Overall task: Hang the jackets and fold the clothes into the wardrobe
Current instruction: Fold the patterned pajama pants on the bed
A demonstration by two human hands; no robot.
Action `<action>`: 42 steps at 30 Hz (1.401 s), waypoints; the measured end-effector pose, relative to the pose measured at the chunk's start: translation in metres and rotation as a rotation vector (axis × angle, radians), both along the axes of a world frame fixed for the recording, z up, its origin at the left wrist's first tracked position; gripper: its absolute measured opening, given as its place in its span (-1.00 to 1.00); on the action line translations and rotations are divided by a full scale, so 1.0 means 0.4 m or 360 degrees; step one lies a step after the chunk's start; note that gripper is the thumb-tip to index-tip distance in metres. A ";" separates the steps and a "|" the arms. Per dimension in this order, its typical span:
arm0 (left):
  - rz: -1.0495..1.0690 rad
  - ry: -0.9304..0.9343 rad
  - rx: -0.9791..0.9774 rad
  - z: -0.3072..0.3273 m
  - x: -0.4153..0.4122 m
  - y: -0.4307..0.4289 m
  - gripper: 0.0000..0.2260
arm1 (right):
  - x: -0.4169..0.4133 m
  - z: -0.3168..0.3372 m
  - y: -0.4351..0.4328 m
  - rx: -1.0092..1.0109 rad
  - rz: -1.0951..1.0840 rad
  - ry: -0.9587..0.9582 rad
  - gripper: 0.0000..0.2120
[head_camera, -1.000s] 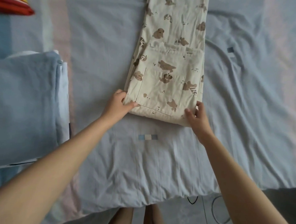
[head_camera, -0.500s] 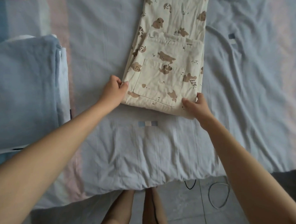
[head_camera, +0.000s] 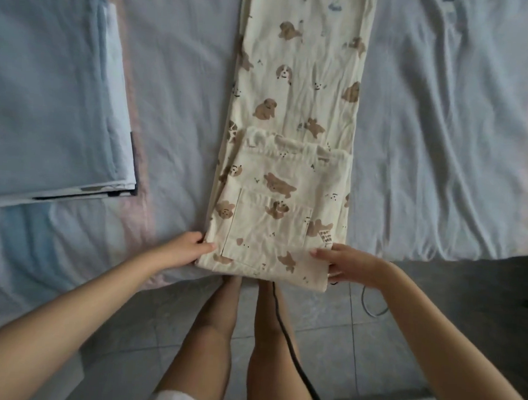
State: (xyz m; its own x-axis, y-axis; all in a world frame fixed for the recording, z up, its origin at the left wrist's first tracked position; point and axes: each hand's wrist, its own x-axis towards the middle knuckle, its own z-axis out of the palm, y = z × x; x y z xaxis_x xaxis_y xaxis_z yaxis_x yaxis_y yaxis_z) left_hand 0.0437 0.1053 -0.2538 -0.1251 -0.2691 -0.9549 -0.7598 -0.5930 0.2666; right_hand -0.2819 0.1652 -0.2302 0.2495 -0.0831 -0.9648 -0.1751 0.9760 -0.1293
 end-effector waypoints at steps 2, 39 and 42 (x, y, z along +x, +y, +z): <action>0.0223 0.0057 0.0037 0.003 -0.007 -0.018 -0.82 | 0.005 -0.003 -0.033 -0.0261 -0.0076 0.0306 -0.51; -0.0708 -0.0296 -0.1587 -0.029 -0.048 0.163 -0.13 | 0.077 -0.095 0.266 -0.1658 0.1625 0.1427 -0.09; -0.1354 -0.0071 -0.1712 -0.043 -0.031 0.150 0.03 | 0.082 -0.097 0.229 -0.1781 0.1643 0.1378 0.09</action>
